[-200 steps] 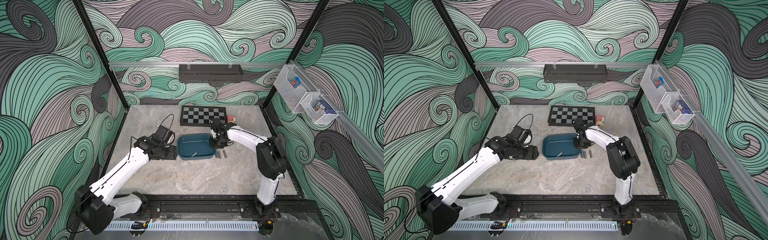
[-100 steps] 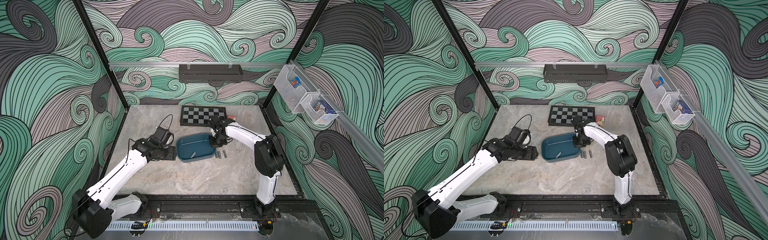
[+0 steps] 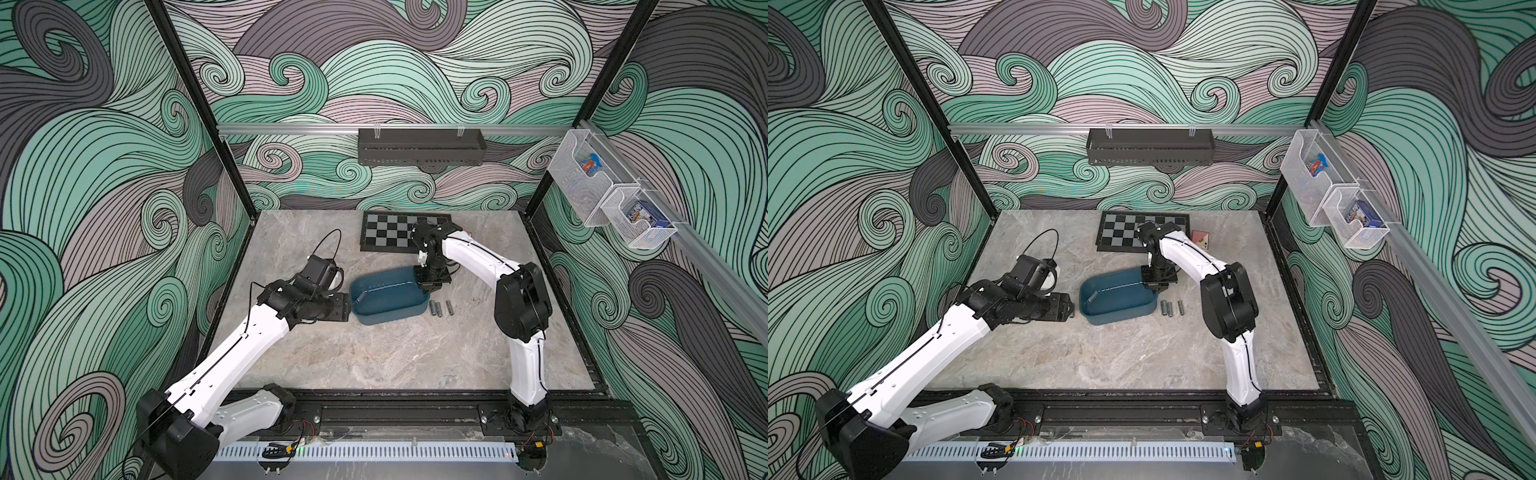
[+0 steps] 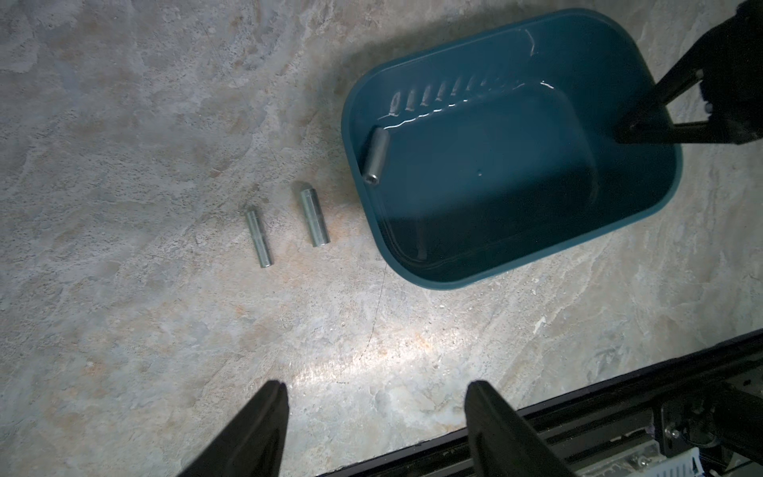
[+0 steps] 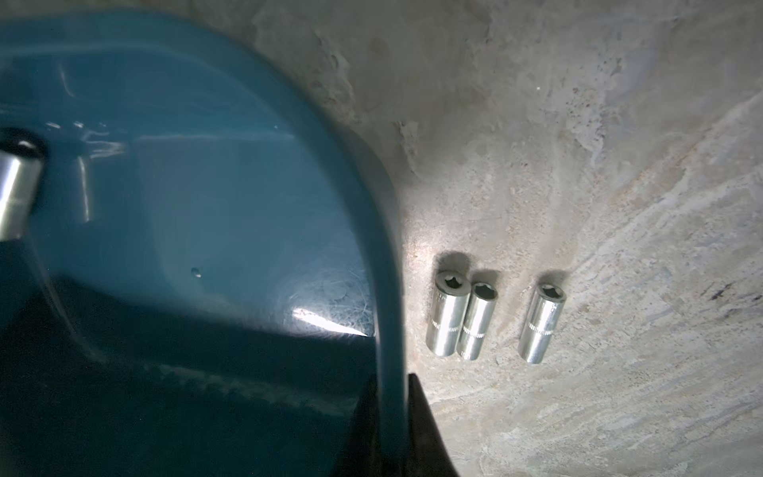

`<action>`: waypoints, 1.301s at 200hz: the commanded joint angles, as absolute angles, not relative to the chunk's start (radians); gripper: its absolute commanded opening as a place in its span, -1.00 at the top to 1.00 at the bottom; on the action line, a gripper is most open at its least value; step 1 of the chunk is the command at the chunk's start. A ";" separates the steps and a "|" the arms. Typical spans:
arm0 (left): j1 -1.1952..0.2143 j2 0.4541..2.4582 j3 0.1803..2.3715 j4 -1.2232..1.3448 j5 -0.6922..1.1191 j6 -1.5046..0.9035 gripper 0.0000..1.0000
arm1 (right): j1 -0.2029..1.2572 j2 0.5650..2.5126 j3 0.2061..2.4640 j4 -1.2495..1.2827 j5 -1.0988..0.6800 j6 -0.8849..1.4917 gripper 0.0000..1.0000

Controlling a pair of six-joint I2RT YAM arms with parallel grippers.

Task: Take out the socket from the storage box
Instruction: Adjust the storage box at the center of the board.

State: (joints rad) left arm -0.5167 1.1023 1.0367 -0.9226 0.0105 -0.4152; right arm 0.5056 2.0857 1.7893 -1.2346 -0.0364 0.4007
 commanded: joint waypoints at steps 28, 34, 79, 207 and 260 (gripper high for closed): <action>-0.508 1.071 1.029 -0.939 0.000 -0.397 -0.44 | 0.506 2.095 1.799 -1.301 -0.064 0.411 0.93; -0.508 1.071 1.029 -0.939 0.000 -0.397 -0.44 | 0.506 2.098 1.803 -1.299 -0.059 0.412 0.93; -0.508 1.088 1.041 -0.939 0.000 -0.399 -0.44 | 0.508 2.121 1.834 -1.264 -0.021 0.422 0.84; -0.508 1.137 1.079 -0.930 0.042 -0.351 -0.45 | 0.505 2.070 1.738 -1.150 -0.024 0.443 0.30; -0.517 1.302 1.254 -0.959 0.086 -0.266 -0.42 | 0.486 1.885 1.693 -1.059 -0.018 0.437 0.04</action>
State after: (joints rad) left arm -0.5117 1.2285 1.1648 -0.9432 0.0494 -0.3336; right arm 0.5003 2.0090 1.7073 -1.1164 -0.0288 0.4343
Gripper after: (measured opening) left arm 0.717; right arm 0.468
